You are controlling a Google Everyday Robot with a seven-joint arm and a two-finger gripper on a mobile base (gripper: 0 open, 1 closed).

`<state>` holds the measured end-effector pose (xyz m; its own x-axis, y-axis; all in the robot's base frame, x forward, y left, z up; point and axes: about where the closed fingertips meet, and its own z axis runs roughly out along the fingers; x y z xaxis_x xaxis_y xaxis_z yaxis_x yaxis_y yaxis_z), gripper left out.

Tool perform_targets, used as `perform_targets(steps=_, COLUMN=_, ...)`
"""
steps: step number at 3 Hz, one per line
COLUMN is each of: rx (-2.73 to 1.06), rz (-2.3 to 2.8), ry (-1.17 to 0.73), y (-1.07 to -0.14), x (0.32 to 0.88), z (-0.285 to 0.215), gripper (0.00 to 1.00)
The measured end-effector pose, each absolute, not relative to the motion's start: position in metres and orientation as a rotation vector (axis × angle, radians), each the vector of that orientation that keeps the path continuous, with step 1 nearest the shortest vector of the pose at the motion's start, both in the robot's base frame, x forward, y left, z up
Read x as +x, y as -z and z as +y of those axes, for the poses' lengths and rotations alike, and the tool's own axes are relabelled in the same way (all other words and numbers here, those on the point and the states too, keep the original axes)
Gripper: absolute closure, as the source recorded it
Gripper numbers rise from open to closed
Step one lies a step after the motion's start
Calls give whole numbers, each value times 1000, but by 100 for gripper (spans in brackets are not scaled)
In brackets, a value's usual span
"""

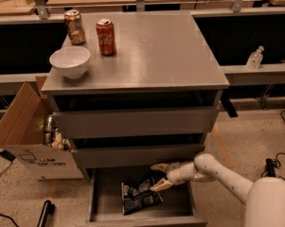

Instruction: Pick blue chip bag from bottom drawer and place on counter

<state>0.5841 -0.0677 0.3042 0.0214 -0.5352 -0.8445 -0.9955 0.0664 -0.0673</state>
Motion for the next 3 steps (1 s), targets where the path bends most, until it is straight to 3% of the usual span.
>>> perform_targets(steps=1, rx=-1570, rz=1594, ry=-821, y=-308, x=576, z=-66, gripper=0)
perform_targets(steps=2, rx=-1583, rz=1608, ry=-811, y=-289, x=576, z=-64, gripper=0)
perform_targets(steps=3, rx=-1595, rz=1628, ry=-821, y=-242, x=579, z=-55, gripper=17)
